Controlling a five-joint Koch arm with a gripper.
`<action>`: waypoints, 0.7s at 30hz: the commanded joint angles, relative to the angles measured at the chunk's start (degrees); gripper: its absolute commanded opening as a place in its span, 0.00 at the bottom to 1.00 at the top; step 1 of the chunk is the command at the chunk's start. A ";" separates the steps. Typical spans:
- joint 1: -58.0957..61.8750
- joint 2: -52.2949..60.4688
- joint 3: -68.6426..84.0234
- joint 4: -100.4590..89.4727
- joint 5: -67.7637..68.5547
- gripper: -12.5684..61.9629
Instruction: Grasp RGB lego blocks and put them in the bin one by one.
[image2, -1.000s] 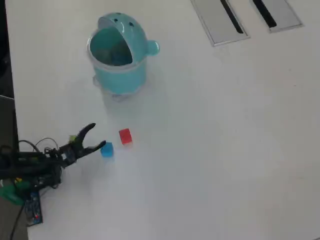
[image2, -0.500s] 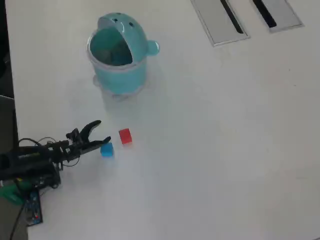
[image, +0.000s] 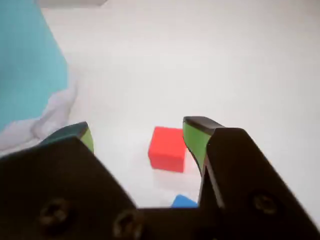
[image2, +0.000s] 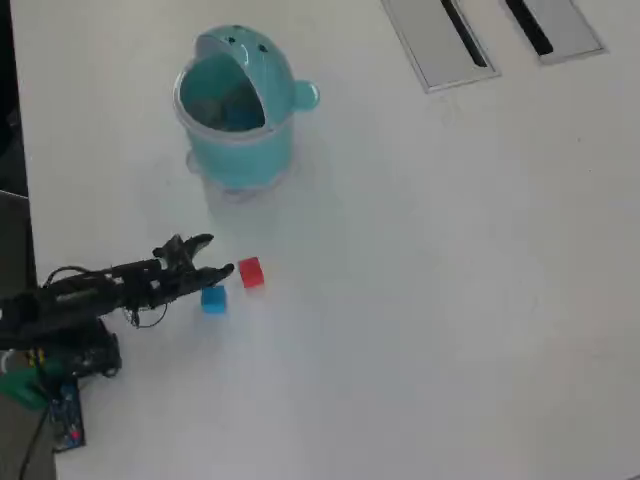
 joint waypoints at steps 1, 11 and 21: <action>0.00 0.26 -5.45 -0.44 0.09 0.60; 1.14 -16.08 -14.15 2.20 -2.81 0.60; 2.46 -24.35 -16.79 2.02 -4.83 0.61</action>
